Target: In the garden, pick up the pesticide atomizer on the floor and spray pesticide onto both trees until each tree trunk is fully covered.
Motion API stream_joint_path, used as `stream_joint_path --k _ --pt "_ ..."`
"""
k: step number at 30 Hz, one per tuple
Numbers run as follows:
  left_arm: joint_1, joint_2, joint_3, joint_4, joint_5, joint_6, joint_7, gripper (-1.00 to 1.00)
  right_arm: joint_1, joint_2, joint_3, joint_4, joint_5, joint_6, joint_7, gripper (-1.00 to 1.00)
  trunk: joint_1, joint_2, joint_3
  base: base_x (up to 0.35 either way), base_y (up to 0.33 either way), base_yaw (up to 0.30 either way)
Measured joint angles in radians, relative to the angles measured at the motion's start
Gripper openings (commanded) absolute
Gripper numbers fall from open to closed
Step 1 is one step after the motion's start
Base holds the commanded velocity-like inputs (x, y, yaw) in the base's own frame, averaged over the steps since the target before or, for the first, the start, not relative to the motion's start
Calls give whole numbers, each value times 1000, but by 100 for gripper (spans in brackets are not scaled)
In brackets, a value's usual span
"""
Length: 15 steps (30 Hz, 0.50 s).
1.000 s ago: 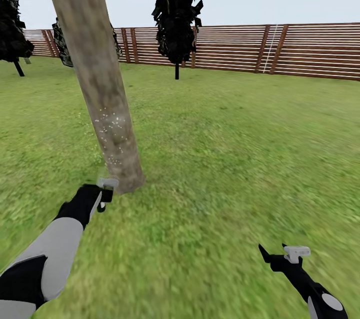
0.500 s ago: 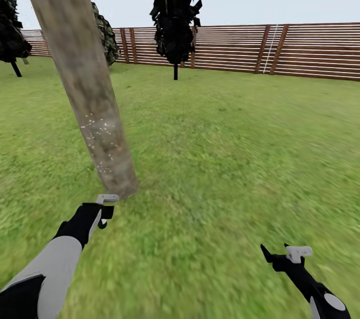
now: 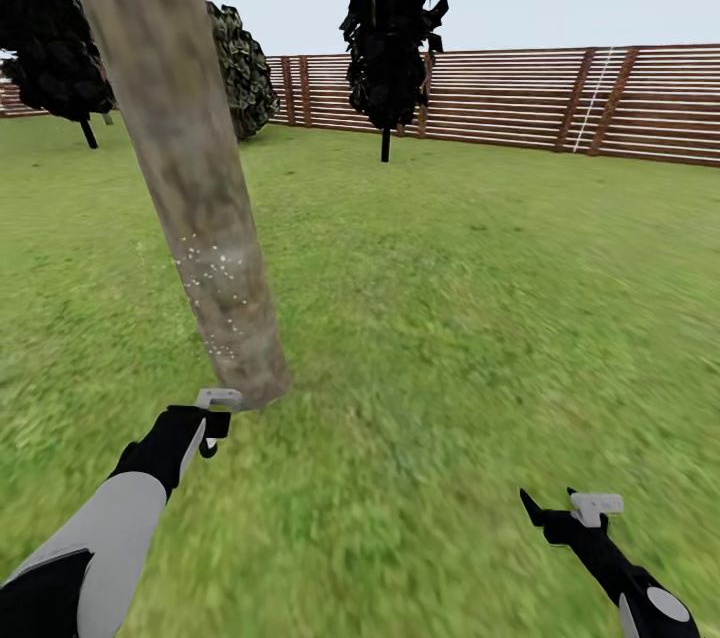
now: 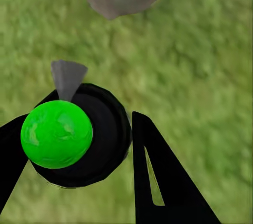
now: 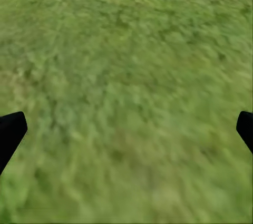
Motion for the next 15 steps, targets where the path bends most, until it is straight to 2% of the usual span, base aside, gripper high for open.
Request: stream_joint_path --k 5,15 --pt "0 -2 0 0 -1 0 0 -100 0 0 0 0 0 0 0 100 0 0 0 171 -225 18" --pt "0 -3 0 1 -1 1 -1 -100 0 1 1 3 0 0 -1 100 0 0 0 12 -270 6"
